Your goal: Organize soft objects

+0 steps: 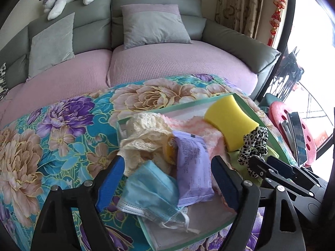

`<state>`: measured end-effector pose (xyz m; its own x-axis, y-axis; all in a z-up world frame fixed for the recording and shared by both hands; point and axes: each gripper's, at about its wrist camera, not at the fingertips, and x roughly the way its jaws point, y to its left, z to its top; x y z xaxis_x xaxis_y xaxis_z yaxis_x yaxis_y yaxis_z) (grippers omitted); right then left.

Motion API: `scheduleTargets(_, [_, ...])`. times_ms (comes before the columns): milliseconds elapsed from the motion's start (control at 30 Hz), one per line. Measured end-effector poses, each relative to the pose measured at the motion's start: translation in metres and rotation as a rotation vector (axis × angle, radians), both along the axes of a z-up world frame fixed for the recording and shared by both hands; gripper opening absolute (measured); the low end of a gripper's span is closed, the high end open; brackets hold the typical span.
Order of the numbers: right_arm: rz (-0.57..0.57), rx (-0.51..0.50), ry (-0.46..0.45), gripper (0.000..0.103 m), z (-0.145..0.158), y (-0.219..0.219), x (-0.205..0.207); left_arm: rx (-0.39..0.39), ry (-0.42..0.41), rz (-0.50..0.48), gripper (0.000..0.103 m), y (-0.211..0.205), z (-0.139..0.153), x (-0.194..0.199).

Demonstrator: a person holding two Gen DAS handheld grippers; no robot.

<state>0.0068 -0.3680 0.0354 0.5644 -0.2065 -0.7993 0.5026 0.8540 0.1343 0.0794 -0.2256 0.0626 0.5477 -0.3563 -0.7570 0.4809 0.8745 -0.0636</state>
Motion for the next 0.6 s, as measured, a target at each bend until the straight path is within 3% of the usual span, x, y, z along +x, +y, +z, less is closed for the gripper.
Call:
scheduleTargets(67, [0.003,-0.008,0.002,0.057,0.001,0.001,0.001,-0.008,0.008,0.025,0.086,0.007,0.0,0.004])
scheduleTargets(133, [0.004,-0.021,0.003,0.076,0.001,0.002,0.001,-0.009,0.007,0.052,0.092,0.012,-0.001,0.007])
scheduleTargets(233, [-0.011,-0.035,0.004,0.09,0.0,0.002,0.002,-0.011,0.007,0.109,0.093,0.022,-0.003,0.012])
scheduleTargets(600, [0.004,-0.052,0.013,0.093,-0.001,0.007,0.004,-0.008,0.019,0.237,0.093,0.052,-0.011,0.022])
